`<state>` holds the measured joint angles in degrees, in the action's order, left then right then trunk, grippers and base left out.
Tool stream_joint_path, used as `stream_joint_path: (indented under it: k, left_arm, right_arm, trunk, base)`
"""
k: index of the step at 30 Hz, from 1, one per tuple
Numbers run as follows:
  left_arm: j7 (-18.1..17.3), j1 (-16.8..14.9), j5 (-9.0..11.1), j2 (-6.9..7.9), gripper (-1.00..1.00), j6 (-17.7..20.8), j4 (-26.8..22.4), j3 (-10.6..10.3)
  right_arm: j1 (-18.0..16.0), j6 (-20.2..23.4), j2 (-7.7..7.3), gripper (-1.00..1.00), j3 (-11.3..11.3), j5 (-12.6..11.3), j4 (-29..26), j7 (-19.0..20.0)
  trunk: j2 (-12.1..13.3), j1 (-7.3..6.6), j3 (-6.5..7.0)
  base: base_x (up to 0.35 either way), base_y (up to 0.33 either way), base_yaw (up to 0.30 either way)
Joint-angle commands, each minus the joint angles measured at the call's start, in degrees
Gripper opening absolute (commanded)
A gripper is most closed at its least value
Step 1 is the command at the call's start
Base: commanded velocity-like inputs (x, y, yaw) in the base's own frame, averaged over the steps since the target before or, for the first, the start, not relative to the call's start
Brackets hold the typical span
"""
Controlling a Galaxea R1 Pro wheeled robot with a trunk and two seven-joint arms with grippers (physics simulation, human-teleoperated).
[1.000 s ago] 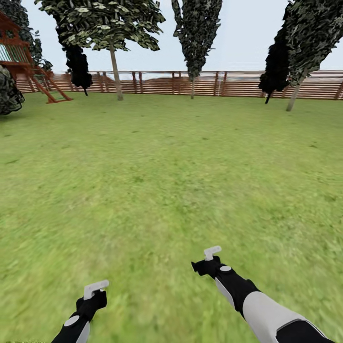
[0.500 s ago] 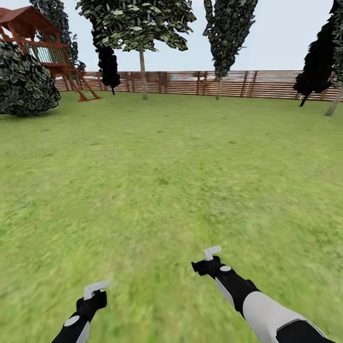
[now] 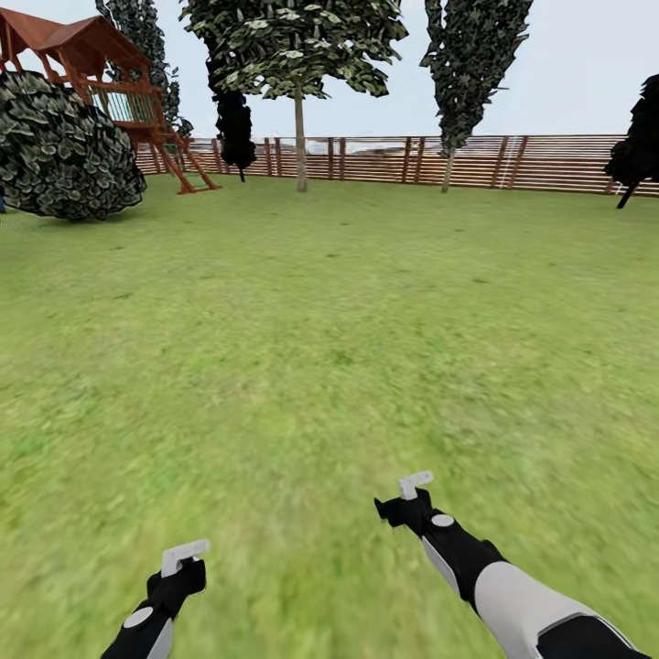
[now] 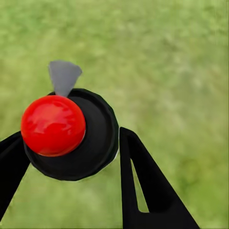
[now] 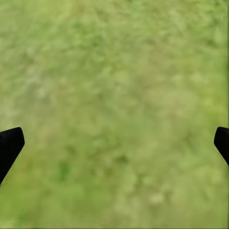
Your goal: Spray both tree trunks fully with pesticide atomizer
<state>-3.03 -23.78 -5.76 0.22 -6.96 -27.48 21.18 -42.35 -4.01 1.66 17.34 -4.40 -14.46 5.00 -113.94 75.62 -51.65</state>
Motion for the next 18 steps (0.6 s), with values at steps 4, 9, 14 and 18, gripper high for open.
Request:
stream_joint_path:
  k: [4,9,14,18]
  left_arm:
    - [-0.31,-0.07,-0.65,-0.06,-1.0,-0.25,0.06,0.44]
    - [-0.31,-0.06,-0.66,-0.07,-1.0,-0.25,0.06,0.44]
    - [-0.31,-0.1,-0.6,-0.05,-1.0,-0.24,0.1,0.44]
    - [-0.55,-0.08,-0.57,-0.13,-1.0,-0.25,0.06,0.4]
  right_arm:
    - [-0.05,-0.83,-0.16,1.0,0.32,-0.44,0.54,0.1]
    - [1.77,-4.91,-0.19,1.0,0.32,-0.58,0.67,0.18]
    - [11.8,-25.65,0.29,1.0,0.45,-0.53,0.71,0.2]
    - [14.65,-29.11,0.39,1.0,0.49,-0.11,0.76,0.16]
  trunk:
    - [-0.02,0.02,-0.04]
    - [-0.02,0.02,-0.04]
    - [-0.02,0.02,-0.04]
    - [-0.02,0.02,-0.04]
  base:
    - [0.322,0.126,0.0]
    - [0.334,0.098,0.0]
    - [0.335,0.092,0.0]
    - [0.335,0.092,0.0]
